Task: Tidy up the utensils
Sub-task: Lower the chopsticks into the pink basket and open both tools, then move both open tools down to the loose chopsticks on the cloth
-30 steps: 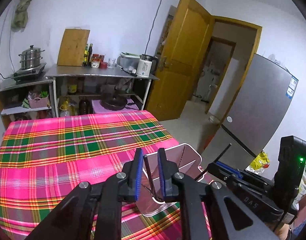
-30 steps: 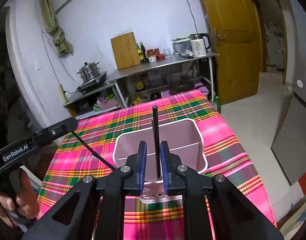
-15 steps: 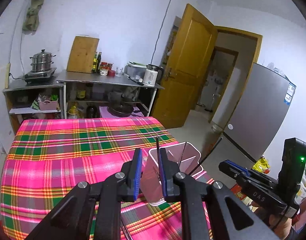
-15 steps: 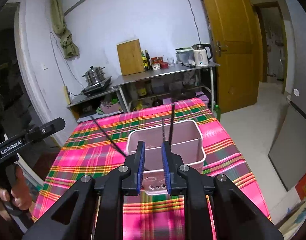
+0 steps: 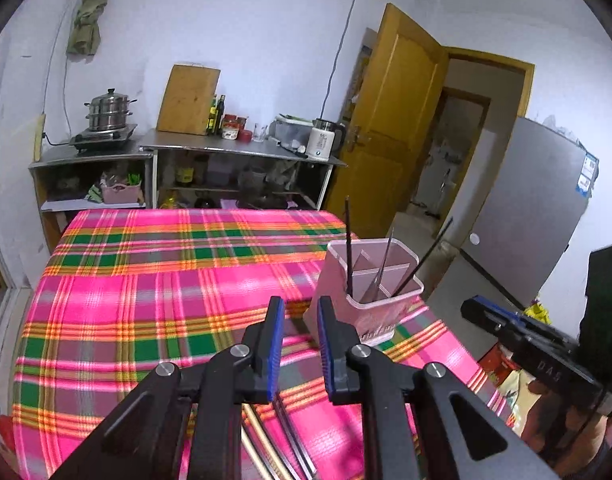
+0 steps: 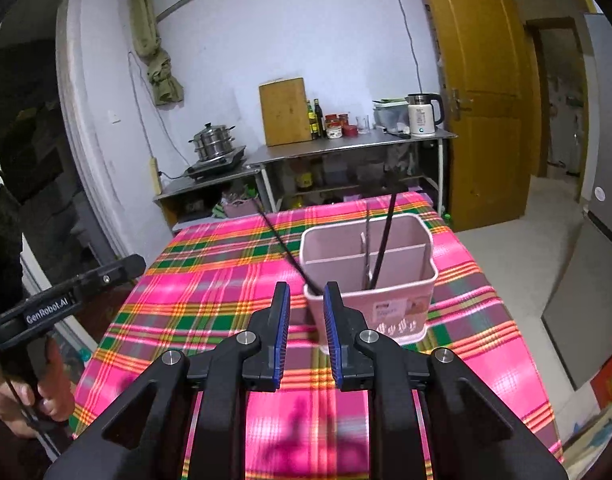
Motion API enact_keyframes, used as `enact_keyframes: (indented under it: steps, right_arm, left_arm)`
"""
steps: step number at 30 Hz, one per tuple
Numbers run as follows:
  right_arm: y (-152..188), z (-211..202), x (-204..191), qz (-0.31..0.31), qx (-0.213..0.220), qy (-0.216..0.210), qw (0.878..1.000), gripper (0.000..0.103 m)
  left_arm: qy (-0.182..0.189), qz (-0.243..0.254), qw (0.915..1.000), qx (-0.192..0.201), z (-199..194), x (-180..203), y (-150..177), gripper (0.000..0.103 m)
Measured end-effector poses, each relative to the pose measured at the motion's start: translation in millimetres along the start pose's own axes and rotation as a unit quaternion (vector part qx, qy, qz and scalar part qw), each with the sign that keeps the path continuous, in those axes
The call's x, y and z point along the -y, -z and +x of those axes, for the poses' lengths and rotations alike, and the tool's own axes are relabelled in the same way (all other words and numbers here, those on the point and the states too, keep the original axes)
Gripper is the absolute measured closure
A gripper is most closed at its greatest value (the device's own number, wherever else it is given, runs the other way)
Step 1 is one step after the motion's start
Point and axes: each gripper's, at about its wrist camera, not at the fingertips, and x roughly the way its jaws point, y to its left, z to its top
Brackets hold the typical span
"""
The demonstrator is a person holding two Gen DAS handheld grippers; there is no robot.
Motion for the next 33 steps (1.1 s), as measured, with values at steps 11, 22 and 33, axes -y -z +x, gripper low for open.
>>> enact_keyframes:
  steps: [11, 22, 33]
  right_arm:
    - [32, -2, -11, -0.003, -0.022, -0.017, 1.0, 0.085]
    - [47, 9, -20, -0.01, -0.045, -0.029, 0.999, 0.085]
    - [63, 35, -23, -0.013, -0.08, -0.036, 0.996, 0.085]
  left_arm:
    - [-0.024, -0.017, 0.9991, -0.032, -8, -24, 43, 0.087]
    - [-0.037, -0.037, 0.9965, -0.065, 7, -42, 69, 0.087]
    - [-0.055, -0.062, 0.9894, -0.12, 52, -59, 101, 0.087]
